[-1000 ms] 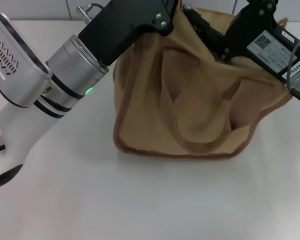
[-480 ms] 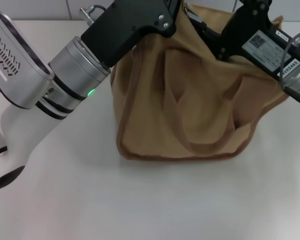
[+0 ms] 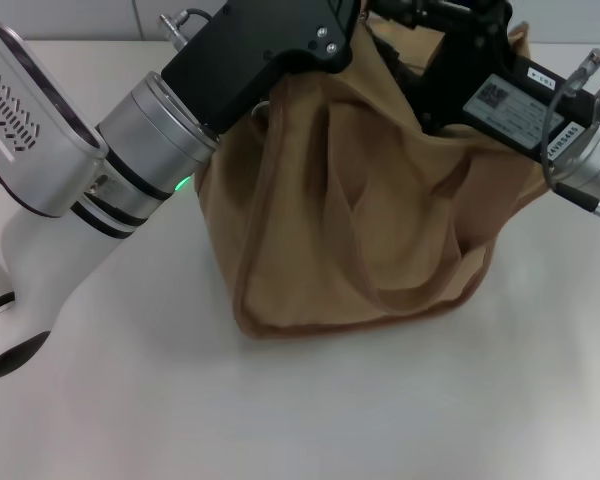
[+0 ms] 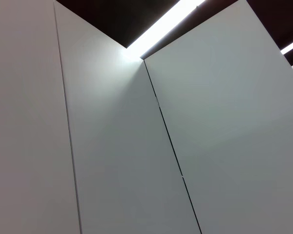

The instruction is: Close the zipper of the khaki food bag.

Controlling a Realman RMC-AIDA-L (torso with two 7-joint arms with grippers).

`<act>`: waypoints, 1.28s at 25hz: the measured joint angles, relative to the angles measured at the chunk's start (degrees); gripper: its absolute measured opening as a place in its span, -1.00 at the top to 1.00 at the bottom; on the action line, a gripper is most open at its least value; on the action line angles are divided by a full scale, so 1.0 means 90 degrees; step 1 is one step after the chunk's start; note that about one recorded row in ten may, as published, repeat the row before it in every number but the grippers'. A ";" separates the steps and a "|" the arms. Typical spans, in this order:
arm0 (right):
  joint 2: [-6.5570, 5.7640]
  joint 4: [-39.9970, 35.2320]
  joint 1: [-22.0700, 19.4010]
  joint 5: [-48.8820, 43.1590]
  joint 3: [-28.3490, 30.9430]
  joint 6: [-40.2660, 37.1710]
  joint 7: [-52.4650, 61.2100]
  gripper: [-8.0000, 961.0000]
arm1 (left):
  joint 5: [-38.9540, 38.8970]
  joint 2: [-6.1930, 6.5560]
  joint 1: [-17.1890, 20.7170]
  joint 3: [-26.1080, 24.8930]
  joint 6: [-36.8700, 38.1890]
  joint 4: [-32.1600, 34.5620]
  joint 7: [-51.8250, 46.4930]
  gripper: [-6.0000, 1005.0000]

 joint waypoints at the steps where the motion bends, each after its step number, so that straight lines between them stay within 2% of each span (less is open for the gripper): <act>1: 0.0000 -0.0024 -0.0053 0.0013 0.0018 -0.0023 -0.0034 -0.25 | 0.0000 0.0000 0.0000 -0.0001 0.0000 0.0007 -0.0002 0.79; 10: -0.0020 -0.0046 -0.0331 0.0053 0.0057 -0.0119 -0.0063 0.58 | -0.0014 0.0000 0.0001 -0.0016 0.0000 0.0025 -0.0012 0.78; 16: -0.0027 -0.0381 -0.0340 0.0030 0.0002 -0.0252 -0.0131 0.97 | -0.0031 0.0000 -0.0011 -0.0042 -0.0001 0.0020 -0.0027 0.77; 22: -0.0027 -0.0392 -0.0388 0.0030 0.0019 -0.0334 -0.0209 0.95 | -0.0006 0.0000 0.0003 -0.0159 -0.0056 0.0000 -0.0021 0.76; 32: -0.0055 -0.0532 -0.0797 0.0021 0.0059 -0.0449 -0.0222 0.93 | -0.0017 0.0000 0.0145 -0.0264 -0.0210 0.0033 -0.0001 0.75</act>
